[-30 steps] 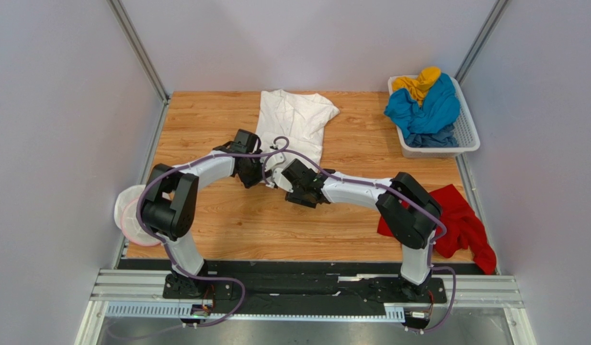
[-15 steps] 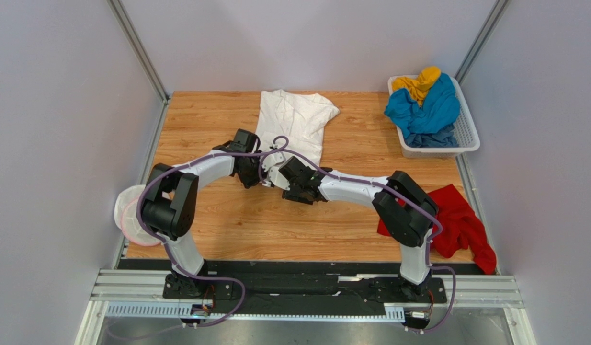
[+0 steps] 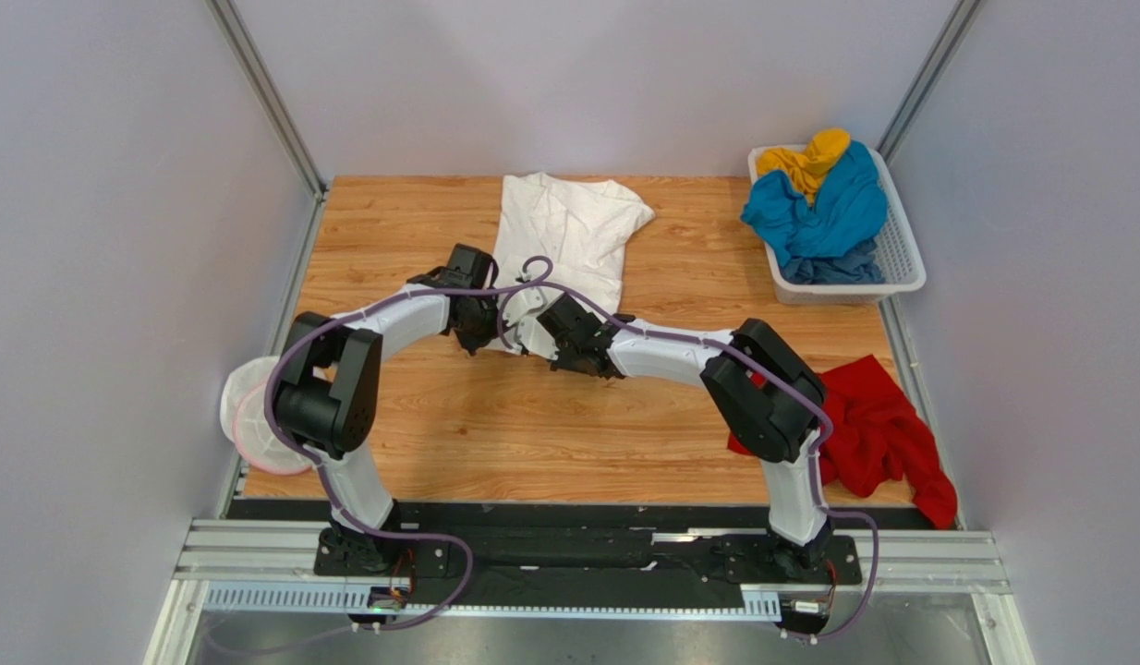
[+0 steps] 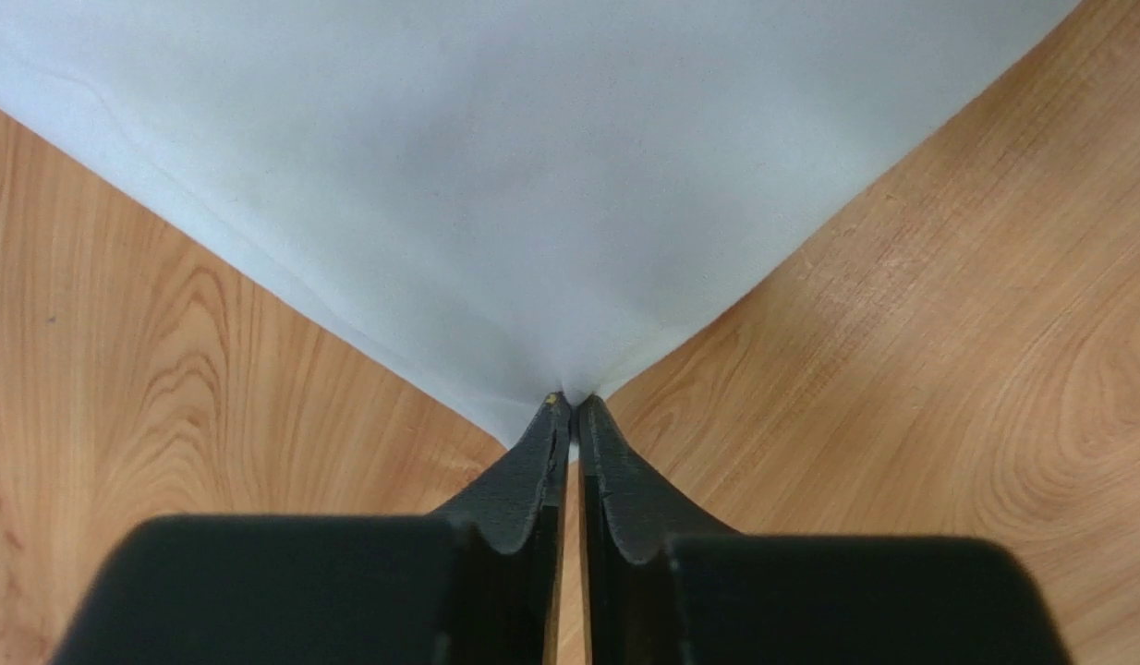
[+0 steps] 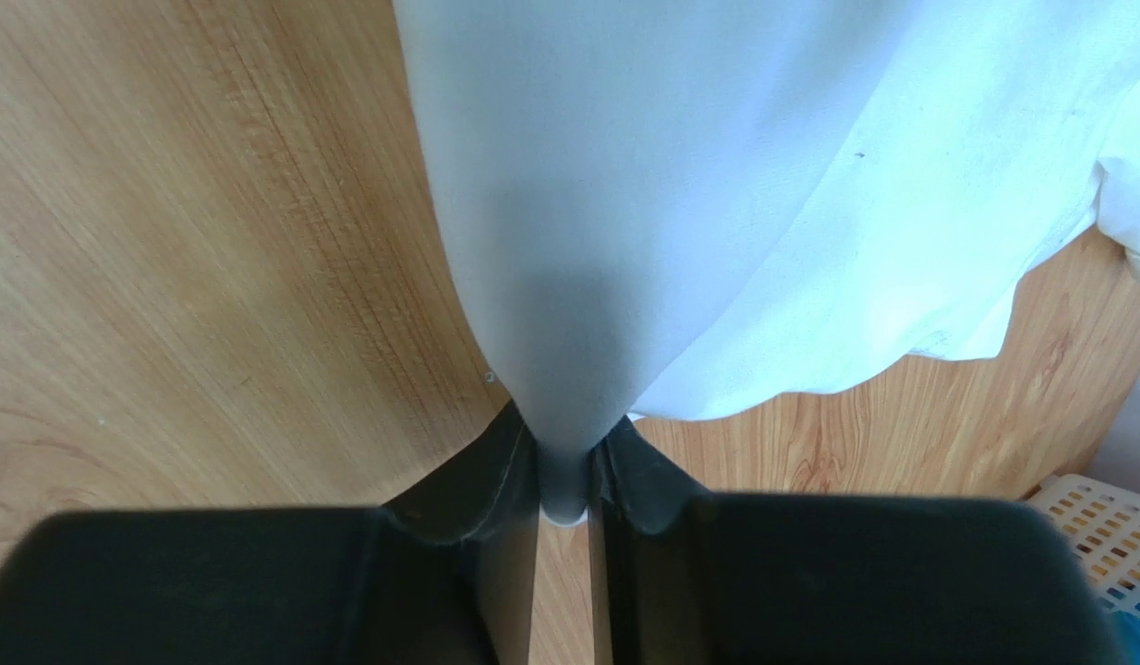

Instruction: Fold and stack the t-shirts

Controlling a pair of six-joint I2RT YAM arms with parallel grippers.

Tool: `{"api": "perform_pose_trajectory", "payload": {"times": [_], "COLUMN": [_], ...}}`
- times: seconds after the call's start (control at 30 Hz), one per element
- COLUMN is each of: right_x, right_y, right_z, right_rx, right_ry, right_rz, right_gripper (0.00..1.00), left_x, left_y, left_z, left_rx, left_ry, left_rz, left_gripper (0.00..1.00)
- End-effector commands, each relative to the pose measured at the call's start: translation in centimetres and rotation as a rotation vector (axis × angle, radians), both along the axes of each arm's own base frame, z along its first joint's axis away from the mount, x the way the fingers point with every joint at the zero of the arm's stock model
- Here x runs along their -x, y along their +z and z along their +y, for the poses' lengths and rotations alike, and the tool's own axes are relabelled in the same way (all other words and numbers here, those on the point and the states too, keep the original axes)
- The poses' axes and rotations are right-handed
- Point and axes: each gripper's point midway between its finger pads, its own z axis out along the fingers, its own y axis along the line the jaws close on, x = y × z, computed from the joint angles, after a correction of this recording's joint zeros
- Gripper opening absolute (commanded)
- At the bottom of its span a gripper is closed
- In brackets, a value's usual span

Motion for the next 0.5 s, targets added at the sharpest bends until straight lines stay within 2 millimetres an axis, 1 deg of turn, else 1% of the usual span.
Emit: {"api": "perform_pose_trajectory", "payload": {"times": [0.0, 0.07, 0.1, 0.17, 0.2, 0.27, 0.47], "right_x": [-1.0, -0.6, -0.4, 0.1, 0.2, 0.7, 2.1], "right_y": [0.8, 0.8, 1.3, 1.5, 2.0, 2.2, 3.3], "right_z": [0.4, 0.1, 0.1, -0.2, -0.1, -0.4, -0.5], "right_rx": [-0.043, -0.044, -0.055, -0.055, -0.066, -0.067, -0.079], "right_ry": [-0.03, -0.036, -0.034, -0.039, -0.039, -0.044, -0.037], "right_rz": [-0.021, -0.008, -0.01, 0.002, 0.001, 0.012, 0.015], "right_gripper": [0.05, 0.0, 0.0, 0.0, 0.0, 0.0, 0.0], "left_x": [1.1, 1.6, 1.8, 2.2, 2.4, 2.8, 3.5], "left_y": [0.5, 0.4, 0.6, 0.7, 0.9, 0.9, 2.0], "left_z": [-1.1, -1.0, -1.1, -1.1, -1.2, -1.1, -1.2], "left_rx": [0.035, 0.036, 0.043, 0.046, 0.055, 0.059, 0.076], "left_ry": [-0.053, -0.053, -0.056, -0.055, -0.058, -0.056, -0.051], "left_rz": [0.037, 0.049, 0.048, 0.056, 0.057, 0.069, 0.073], "left_gripper": [0.02, 0.0, 0.0, 0.0, 0.0, 0.0, 0.0]}}
